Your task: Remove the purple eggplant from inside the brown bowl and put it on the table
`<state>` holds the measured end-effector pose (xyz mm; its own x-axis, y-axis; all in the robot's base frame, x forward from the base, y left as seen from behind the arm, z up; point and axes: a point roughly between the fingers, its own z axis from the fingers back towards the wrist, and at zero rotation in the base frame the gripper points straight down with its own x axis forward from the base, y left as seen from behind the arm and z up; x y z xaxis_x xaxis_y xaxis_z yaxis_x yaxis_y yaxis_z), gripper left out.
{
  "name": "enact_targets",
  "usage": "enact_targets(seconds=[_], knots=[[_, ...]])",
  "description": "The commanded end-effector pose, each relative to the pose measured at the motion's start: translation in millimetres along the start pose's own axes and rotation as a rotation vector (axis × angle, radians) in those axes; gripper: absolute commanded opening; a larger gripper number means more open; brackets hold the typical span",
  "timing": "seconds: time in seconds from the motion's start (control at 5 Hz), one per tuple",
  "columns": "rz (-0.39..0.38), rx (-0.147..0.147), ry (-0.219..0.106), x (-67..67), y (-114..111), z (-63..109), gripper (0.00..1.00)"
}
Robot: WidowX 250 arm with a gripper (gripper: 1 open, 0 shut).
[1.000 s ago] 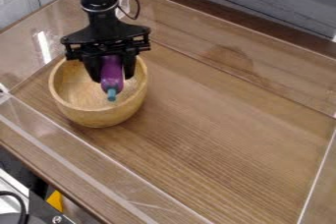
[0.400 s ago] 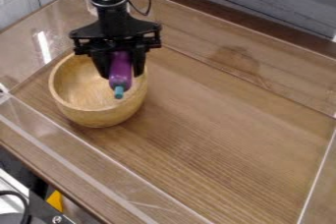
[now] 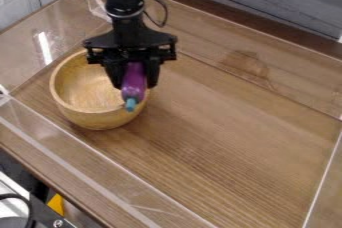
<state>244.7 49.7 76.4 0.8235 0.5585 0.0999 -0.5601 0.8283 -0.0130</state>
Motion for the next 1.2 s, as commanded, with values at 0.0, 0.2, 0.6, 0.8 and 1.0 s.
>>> enact_targets(seconds=[0.0,0.2,0.6,0.8,1.0], knots=[[-0.034,-0.016,-0.057,1.4,-8.9,6.5,0.00],[-0.067,-0.016,-0.060,-2.2,-13.8,1.6,0.00],[-0.142,-0.028,-0.050,-10.3,-28.0,-2.4,0.00],[-0.164,-0.032,-0.038,-15.7,-35.6,-3.4,0.00],[-0.179,-0.034,-0.021,-21.7,-44.2,-6.2,0.00]])
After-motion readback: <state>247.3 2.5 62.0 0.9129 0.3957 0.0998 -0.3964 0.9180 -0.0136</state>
